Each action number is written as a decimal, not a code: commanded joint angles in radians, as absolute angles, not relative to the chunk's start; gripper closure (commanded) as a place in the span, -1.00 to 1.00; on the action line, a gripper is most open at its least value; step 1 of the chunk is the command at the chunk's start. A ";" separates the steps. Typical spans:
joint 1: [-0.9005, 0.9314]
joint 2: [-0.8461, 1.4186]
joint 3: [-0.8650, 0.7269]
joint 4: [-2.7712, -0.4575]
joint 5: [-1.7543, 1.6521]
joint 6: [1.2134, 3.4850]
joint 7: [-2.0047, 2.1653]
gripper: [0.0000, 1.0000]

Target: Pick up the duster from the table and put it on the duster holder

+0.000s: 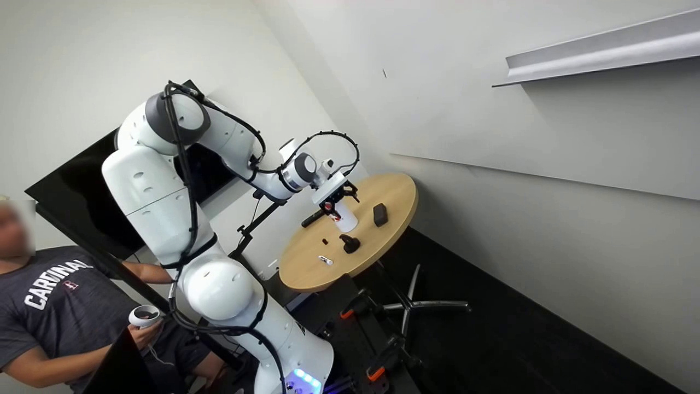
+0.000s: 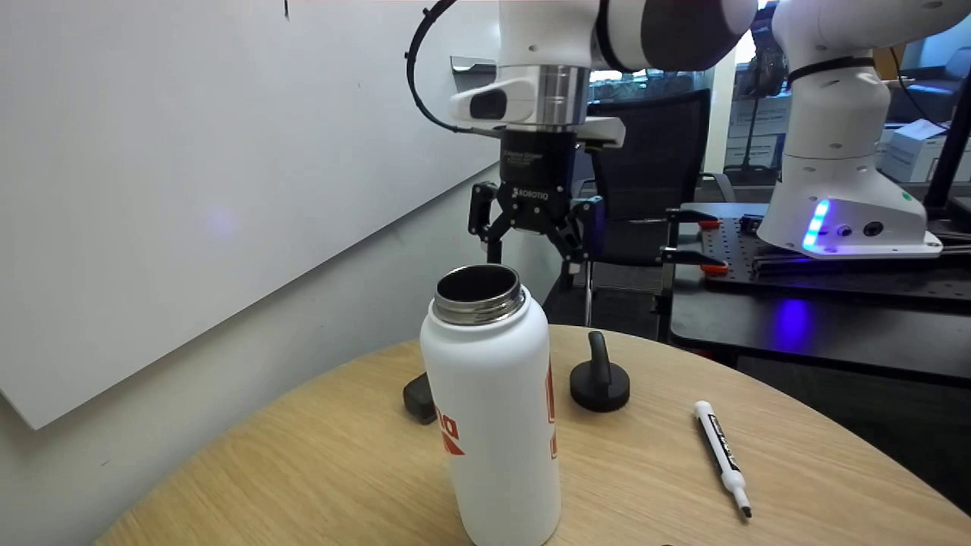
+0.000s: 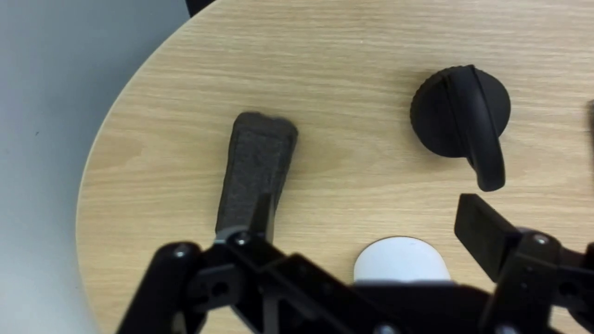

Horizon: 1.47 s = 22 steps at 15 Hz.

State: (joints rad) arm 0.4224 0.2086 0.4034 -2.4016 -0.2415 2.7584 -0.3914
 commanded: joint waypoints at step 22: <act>0.495 0.661 0.251 -1.986 -0.329 2.698 -0.205 -1.00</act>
